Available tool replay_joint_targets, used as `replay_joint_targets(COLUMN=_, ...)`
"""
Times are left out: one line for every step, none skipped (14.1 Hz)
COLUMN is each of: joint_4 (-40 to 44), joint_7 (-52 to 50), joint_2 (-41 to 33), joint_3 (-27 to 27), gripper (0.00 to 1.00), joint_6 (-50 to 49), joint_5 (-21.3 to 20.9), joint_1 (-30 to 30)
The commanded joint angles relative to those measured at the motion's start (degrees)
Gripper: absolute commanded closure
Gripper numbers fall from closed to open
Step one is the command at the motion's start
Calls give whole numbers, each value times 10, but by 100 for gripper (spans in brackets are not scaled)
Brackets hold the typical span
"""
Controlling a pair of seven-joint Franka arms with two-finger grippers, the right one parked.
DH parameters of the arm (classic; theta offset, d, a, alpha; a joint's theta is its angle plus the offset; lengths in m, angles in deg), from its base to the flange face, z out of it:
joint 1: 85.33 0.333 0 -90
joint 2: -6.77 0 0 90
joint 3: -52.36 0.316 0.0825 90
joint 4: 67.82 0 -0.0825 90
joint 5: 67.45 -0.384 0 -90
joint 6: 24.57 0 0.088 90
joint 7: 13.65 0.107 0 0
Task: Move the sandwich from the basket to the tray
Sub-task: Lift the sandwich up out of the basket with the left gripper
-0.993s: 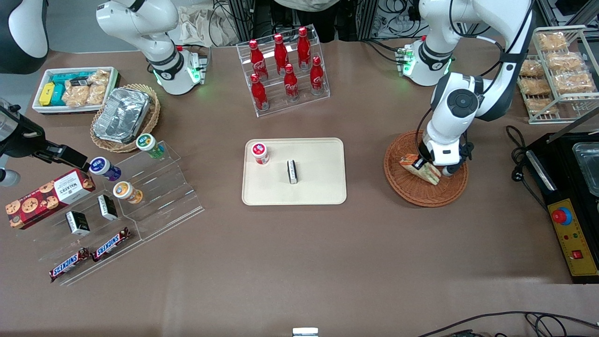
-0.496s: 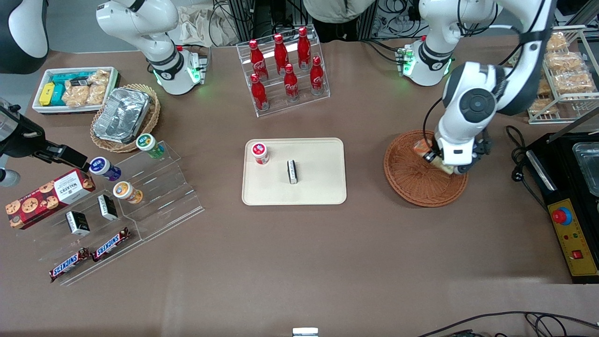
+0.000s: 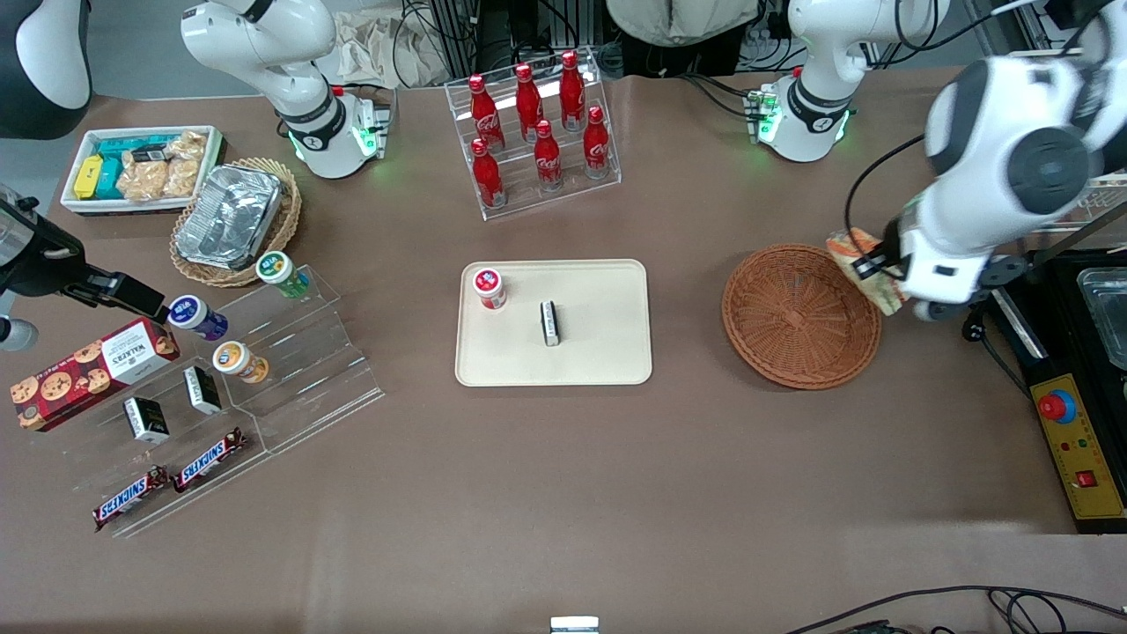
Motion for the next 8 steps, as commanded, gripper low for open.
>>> replay_joint_targets(joint_4=51, joint_7=106, joint_2=3, joint_3=44, gripper=100, joint_6=-62, joint_5=39, joint_1=-3)
replay_joint_targets(joint_4=55, joint_7=124, joint_2=2, joint_3=45, gripper=100, joint_6=-69, joint_5=44, joint_1=1)
replay_joint_targets(joint_4=55, joint_7=125, joint_2=3, joint_3=44, gripper=100, joint_6=-69, joint_5=48, joint_1=3)
replay_joint_targets(joint_4=55, joint_7=122, joint_2=3, joint_3=43, gripper=100, joint_6=-68, joint_5=49, joint_1=2)
replay_joint_targets(joint_4=56, joint_7=121, joint_2=3, joint_3=42, gripper=100, joint_6=-67, joint_5=49, joint_1=1)
replay_joint_targets(joint_4=58, joint_7=121, joint_2=4, joint_3=41, gripper=100, joint_6=-66, joint_5=49, joint_1=-1)
replay_joint_targets(joint_4=57, joint_7=121, joint_2=7, joint_3=39, gripper=100, joint_6=-65, joint_5=49, joint_1=-4)
replay_joint_targets(joint_4=57, joint_7=120, joint_2=7, joint_3=24, gripper=100, joint_6=-64, joint_5=48, joint_1=-4)
